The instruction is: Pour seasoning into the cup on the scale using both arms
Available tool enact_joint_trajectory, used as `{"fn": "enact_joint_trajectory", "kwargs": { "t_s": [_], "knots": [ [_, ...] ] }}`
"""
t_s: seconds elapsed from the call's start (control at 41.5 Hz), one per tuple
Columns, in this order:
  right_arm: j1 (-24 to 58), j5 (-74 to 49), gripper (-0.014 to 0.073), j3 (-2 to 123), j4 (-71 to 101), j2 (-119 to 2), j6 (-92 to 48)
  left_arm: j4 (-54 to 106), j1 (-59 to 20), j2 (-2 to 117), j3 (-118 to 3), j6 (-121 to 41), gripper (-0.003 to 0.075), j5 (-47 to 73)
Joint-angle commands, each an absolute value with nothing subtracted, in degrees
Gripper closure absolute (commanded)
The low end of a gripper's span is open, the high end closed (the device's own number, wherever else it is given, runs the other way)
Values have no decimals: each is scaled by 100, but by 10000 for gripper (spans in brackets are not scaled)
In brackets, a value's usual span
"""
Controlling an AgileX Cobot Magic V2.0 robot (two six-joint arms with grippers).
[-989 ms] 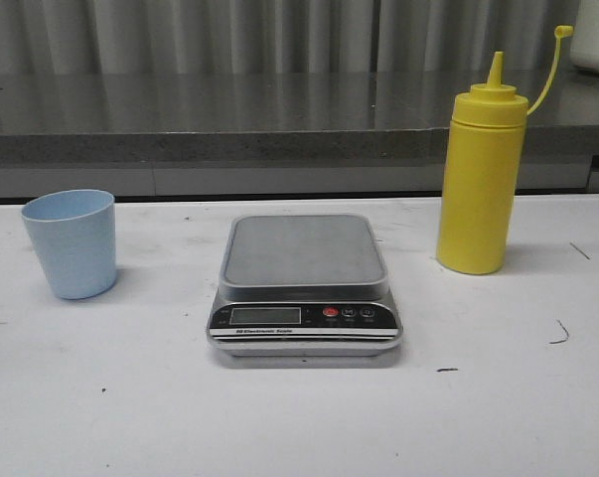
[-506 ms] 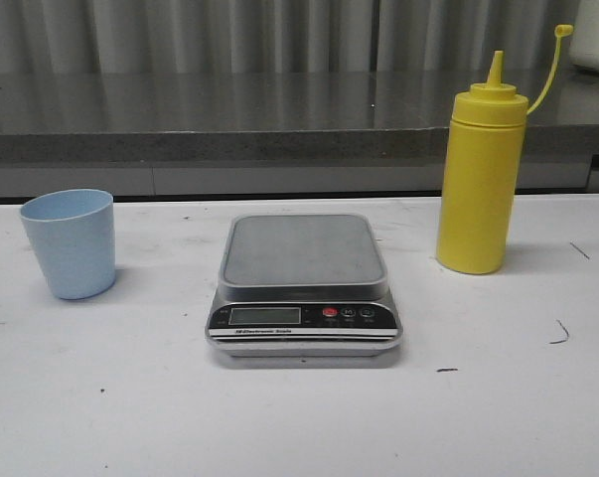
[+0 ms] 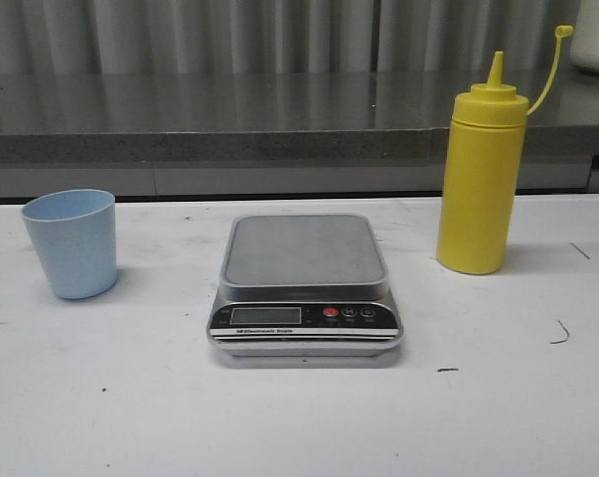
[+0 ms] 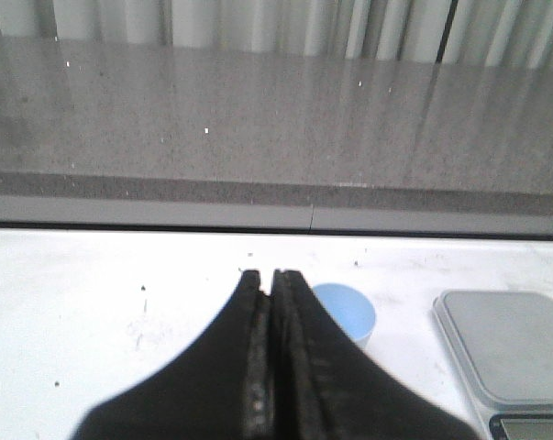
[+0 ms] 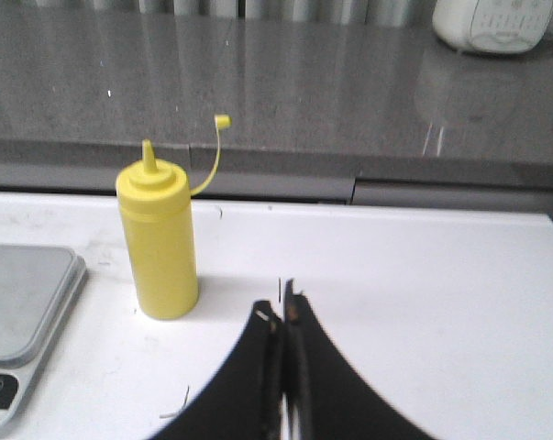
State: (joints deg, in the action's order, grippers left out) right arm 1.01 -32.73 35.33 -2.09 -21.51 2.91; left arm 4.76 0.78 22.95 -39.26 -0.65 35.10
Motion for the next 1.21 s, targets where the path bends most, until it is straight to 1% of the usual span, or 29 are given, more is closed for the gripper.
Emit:
{"fn": "enact_joint_trajectory", "kwargs": {
  "t_s": [0.0, 0.289, 0.338, 0.362, 0.41, 0.458, 0.482, 0.531, 0.555, 0.579, 0.627, 0.699, 0.748, 0.796, 0.82, 0.941, 1.182],
  "knots": [
    [78, -3060, 713, 3722, -297, -2575, 227, 528, 91, 2649, -4117, -72, 740, 3222],
    [78, -3174, 712, 3692, -302, -3375, 219, 528, 91, 3225, -4108, -72, 740, 3137],
    [78, -3174, 702, 3692, -302, -3472, 177, 528, 91, 3311, -4108, -72, 740, 3171],
    [78, -3174, 684, 3692, -302, -3514, 156, 528, 91, 3345, -4108, -72, 740, 3183],
    [78, -3174, 624, 3692, -302, -3589, 126, 528, 91, 3436, -4108, -72, 739, 3183],
    [78, -3180, 531, 3692, -302, -3669, 71, 528, 91, 3532, -4108, -72, 734, 3183],
    [78, -3180, 482, 3692, -302, -3692, 48, 528, 91, 3555, -4108, -72, 724, 3183],
    [78, -3193, 356, 3692, -302, -3756, 0, 516, 80, 3632, -4108, -124, 678, 3183],
    [78, -3199, 283, 3692, -302, -3781, 0, 516, 80, 3656, -4108, -160, 637, 3150],
    [78, -3197, 230, 3692, -302, -3795, 0, 516, 80, 3676, -4108, -159, 601, 3142],
    [78, -3197, 129, 3692, -302, -3837, 0, 516, 80, 3714, -4108, -162, 500, 3116],
    [78, -3200, 36, 3692, -302, -3849, 0, 516, 80, 3788, -4108, -162, 345, 3116],
    [78, -3200, 21, 3692, -302, -3849, 0, 516, 80, 3837, -4108, -162, 259, 3080],
    [78, -3216, 21, 3692, -302, -3849, 0, 516, 80, 3912, -4120, -162, 211, 3091],
    [78, -3236, 21, 3692, -302, -3849, 0, 516, 80, 3970, -4130, -162, 201, 3102],
    [78, -3315, 21, 3692, -302, -3849, 0, 540, 38, 4345, -4414, -162, 208, 3401],
    [78, -3325, 21, 3692, -302, -3849, 0, 540, -363, 5479, -5184, -162, 208, 3686]
  ]
}}
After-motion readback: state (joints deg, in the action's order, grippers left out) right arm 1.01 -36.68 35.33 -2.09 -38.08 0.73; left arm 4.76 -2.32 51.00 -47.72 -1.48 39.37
